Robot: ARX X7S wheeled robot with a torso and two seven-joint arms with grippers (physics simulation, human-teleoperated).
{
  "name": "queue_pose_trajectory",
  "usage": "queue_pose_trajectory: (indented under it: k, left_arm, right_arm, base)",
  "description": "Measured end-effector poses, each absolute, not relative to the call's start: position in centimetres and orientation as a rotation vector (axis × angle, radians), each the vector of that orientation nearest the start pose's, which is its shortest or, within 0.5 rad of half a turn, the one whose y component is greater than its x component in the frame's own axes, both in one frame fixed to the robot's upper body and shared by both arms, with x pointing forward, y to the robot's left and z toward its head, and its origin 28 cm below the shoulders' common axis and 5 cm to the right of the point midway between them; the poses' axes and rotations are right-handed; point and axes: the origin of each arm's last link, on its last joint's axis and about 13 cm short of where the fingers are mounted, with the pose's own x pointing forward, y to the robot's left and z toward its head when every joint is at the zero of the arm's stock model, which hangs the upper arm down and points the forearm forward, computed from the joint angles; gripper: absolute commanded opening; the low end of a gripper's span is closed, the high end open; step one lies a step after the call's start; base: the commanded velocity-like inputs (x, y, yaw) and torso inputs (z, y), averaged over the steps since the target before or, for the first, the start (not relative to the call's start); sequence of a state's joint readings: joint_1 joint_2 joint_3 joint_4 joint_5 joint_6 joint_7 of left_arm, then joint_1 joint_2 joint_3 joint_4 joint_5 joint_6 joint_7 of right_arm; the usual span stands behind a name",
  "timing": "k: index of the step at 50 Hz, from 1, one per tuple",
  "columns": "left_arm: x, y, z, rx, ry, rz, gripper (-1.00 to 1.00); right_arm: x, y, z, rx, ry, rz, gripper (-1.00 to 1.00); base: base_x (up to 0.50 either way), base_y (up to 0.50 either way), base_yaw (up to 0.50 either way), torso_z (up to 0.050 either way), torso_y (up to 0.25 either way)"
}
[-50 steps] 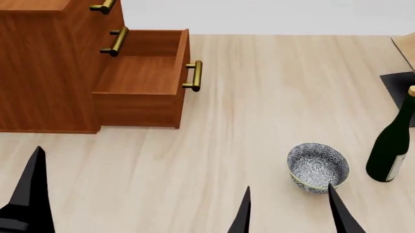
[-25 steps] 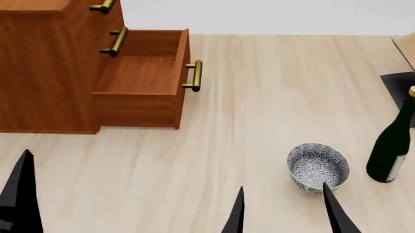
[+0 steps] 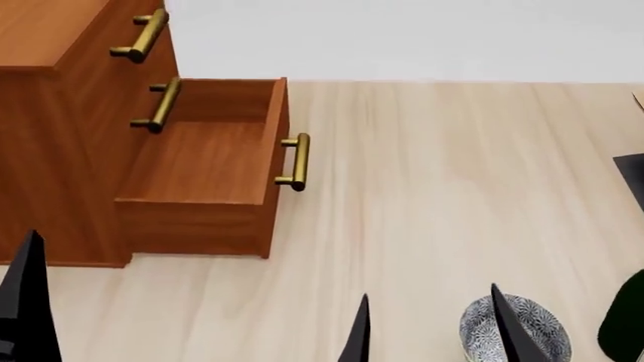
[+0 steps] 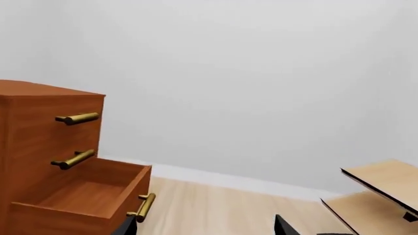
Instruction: Put the wine bottle in the bottom drawer of the cabinet.
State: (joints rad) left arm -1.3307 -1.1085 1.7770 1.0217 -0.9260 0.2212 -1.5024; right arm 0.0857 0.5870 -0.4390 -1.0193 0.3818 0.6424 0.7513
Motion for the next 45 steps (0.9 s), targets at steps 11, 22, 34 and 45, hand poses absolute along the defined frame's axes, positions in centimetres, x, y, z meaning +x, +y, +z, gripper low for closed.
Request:
queue_pose_trajectory:
  k: [11,22,34,45]
  left_arm:
    - [12.57,20.21,21.6,-0.087,-0.227,-0.054,1.0]
    - [12.59,20.15,21.48,-0.089,-0.223,-0.058,1.0]
    - [12.61,20.18,21.47,-0.096,-0.223,-0.044,1.0]
    - [12.64,20.16,21.47,-0.097,-0.222,-0.04,1.0]
  right_arm:
    - [14.19,-8.58,15.16,-0.164,-0.255,0.035,1.0]
    - [14.25,-8.62,14.97,-0.163,-0.253,0.04,1.0]
    - [14.28,-8.71,14.86,-0.157,-0.247,0.04,1.0]
    - [14.34,-8.74,14.75,-0.151,-0.242,0.042,1.0]
  base:
    - [0.34,0.01,0.0,0.0,0.0]
    - [0.33,0.07,0.0,0.0,0.001]
    - [0.33,0.09,0.0,0.0,0.001]
    - [0.33,0.07,0.0,0.0,0.001]
